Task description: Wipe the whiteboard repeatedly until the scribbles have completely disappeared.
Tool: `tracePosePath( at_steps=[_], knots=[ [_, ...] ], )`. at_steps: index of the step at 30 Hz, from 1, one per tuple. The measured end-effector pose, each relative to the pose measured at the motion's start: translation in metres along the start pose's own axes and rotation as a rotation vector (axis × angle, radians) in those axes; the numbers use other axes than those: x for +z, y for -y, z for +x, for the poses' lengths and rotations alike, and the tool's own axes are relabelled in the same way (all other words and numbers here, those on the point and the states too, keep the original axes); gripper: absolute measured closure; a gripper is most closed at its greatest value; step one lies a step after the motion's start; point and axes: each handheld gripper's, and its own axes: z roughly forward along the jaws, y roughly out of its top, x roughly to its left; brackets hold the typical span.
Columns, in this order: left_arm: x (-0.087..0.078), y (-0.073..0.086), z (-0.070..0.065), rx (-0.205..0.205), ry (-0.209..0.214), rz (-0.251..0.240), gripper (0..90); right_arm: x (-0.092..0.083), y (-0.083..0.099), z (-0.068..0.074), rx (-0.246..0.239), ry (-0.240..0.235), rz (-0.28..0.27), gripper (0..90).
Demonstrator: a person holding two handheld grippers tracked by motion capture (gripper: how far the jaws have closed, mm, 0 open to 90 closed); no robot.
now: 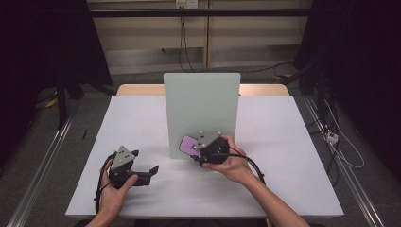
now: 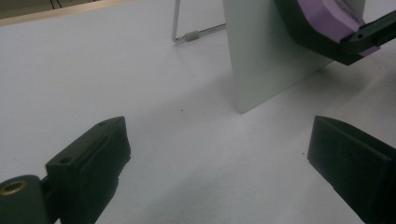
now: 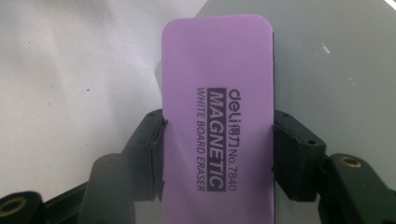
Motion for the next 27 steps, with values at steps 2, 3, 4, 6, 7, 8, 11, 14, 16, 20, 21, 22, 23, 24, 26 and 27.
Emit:
tracePosePath(
  at_steps=[2, 3, 4, 6, 7, 8, 11, 14, 16, 20, 21, 22, 23, 24, 26, 27],
  knots=[
    [0.000, 0.000, 0.000, -0.004, -0.003, -0.003, 5.5, 0.003, 0.000, 0.002, -0.007, -0.010, 0.011, 42.0],
    [0.000, 0.000, 0.000, -0.003, -0.002, -0.002, 5.5, 0.004, -0.001, 0.003, -0.013, -0.014, 0.015, 41.9],
    [0.000, 0.000, 0.000, -0.003, -0.002, -0.003, 5.5, 0.004, -0.001, 0.002, -0.011, -0.016, 0.019, 42.0],
    [0.000, 0.000, 0.000, -0.001, -0.002, -0.001, 5.5, 0.002, -0.003, 0.000, -0.006, -0.021, 0.016, 41.9],
    [0.000, 0.000, 0.000, -0.003, -0.003, -0.003, 5.5, 0.001, -0.004, -0.001, -0.007, -0.016, 0.013, 41.9],
    [0.000, 0.000, 0.000, -0.003, -0.003, -0.004, 5.5, -0.002, -0.006, -0.003, -0.009, -0.003, 0.009, 41.9],
    [-0.001, 0.000, 0.001, 0.001, -0.003, -0.003, 5.5, -0.015, -0.016, -0.015, 0.013, 0.035, -0.031, 41.9],
    [-0.001, 0.000, 0.001, -0.008, -0.003, -0.008, 5.5, -0.030, -0.027, -0.028, 0.017, 0.079, -0.059, 41.9],
    [-0.002, 0.000, 0.001, -0.011, -0.002, -0.008, 5.5, -0.039, -0.035, -0.037, 0.028, 0.109, -0.079, 41.9],
    [-0.002, 0.000, 0.001, -0.007, -0.001, -0.009, 5.5, -0.055, -0.050, -0.053, 0.051, 0.160, -0.123, 41.9],
    [-0.002, 0.000, 0.001, -0.007, -0.001, -0.008, 5.5, -0.059, -0.053, -0.057, 0.052, 0.169, -0.131, 41.9],
    [-0.002, 0.000, 0.001, -0.008, -0.002, -0.008, 5.5, -0.062, -0.057, -0.060, 0.056, 0.179, -0.140, 41.9],
    [-0.001, 0.000, 0.002, -0.009, -0.002, -0.007, 5.5, -0.064, -0.060, -0.063, 0.063, 0.187, -0.152, 41.9],
    [-0.001, 0.000, 0.001, -0.009, -0.002, -0.007, 5.5, -0.067, -0.064, -0.066, 0.068, 0.196, -0.162, 41.9],
    [-0.001, 0.000, 0.001, -0.008, 0.000, -0.007, 5.5, -0.068, -0.069, -0.069, 0.078, 0.202, -0.177, 41.9],
    [-0.001, 0.000, 0.001, -0.007, 0.000, -0.005, 5.5, -0.067, -0.070, -0.069, 0.075, 0.207, -0.175, 41.9]
  ],
)
